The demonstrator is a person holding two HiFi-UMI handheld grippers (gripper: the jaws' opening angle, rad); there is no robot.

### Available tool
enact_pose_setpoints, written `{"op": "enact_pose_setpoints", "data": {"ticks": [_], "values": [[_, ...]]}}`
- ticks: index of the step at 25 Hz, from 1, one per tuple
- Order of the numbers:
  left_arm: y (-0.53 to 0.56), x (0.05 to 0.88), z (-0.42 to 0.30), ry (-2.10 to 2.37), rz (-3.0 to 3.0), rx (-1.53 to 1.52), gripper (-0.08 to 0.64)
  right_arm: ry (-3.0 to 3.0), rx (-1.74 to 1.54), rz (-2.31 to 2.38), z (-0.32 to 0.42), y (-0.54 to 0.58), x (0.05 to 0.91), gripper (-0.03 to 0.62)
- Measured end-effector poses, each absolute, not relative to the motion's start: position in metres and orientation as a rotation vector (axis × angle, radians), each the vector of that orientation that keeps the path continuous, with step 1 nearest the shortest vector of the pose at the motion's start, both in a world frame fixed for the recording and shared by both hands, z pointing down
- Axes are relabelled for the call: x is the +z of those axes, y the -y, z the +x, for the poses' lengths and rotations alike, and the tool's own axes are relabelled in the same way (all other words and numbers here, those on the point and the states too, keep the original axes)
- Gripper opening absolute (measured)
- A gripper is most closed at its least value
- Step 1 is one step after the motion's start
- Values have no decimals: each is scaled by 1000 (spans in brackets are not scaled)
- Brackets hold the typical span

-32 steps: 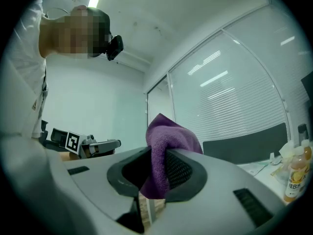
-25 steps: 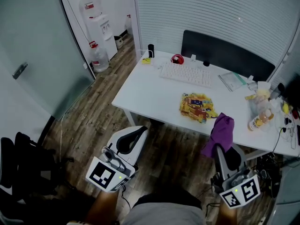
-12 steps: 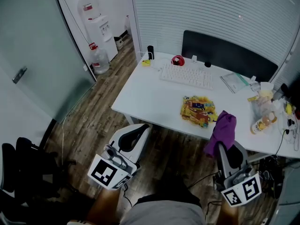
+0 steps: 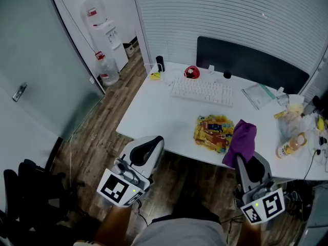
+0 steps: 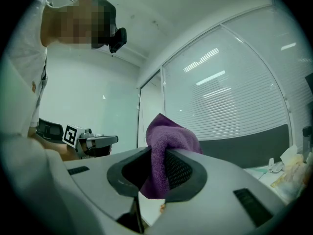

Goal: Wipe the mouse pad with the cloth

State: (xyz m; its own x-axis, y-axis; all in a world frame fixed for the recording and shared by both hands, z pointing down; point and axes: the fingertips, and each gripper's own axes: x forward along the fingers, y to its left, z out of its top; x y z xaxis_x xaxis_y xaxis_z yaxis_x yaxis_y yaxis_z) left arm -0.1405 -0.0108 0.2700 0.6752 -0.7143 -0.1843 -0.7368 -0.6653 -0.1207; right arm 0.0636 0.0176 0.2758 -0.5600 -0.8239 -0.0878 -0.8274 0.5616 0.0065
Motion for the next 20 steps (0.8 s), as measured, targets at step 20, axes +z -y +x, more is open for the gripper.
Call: {"op": "enact_pose_setpoints", "data": {"ticks": [20], "values": [[137,326,-65,-1208,-2750,-60,11,-2905,-8,-1344,88,107,324,69]]}}
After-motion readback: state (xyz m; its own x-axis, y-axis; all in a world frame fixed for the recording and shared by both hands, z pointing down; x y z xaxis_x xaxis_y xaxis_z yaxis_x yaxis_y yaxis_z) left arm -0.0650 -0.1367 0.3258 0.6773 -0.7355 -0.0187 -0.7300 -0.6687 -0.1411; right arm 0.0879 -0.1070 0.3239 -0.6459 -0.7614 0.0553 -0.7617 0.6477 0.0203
